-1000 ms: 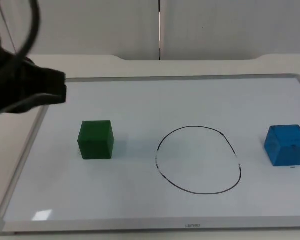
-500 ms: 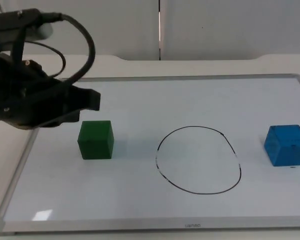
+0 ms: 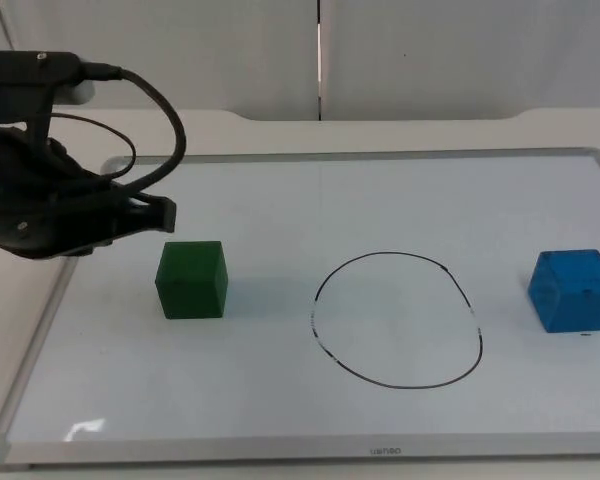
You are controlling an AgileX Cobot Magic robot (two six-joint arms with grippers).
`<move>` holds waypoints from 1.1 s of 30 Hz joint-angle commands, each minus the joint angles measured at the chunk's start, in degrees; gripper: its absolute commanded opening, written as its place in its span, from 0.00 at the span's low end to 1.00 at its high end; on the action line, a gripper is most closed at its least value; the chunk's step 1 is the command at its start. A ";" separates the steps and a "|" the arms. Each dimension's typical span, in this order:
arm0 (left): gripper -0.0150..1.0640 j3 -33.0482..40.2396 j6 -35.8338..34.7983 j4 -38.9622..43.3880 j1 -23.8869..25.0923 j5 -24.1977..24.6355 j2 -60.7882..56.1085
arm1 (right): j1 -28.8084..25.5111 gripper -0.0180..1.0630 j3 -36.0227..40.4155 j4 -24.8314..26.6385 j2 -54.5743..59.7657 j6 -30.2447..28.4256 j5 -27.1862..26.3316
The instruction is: Push the two cubes into the marked area.
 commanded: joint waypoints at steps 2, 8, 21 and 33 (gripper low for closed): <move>0.01 -1.80 -0.46 1.37 0.28 0.75 2.67 | -0.32 0.99 0.38 0.15 -0.19 0.38 -0.24; 0.01 -4.12 -0.46 2.00 0.28 2.00 7.51 | -0.32 0.99 0.38 0.15 -0.19 0.38 -0.24; 0.01 -7.98 -0.46 3.67 7.06 10.20 13.88 | -0.32 0.99 0.38 -0.06 -0.19 0.38 -0.24; 0.01 -9.42 0.19 3.54 7.32 14.19 17.42 | -0.32 0.99 0.38 -0.06 -0.19 0.38 -0.24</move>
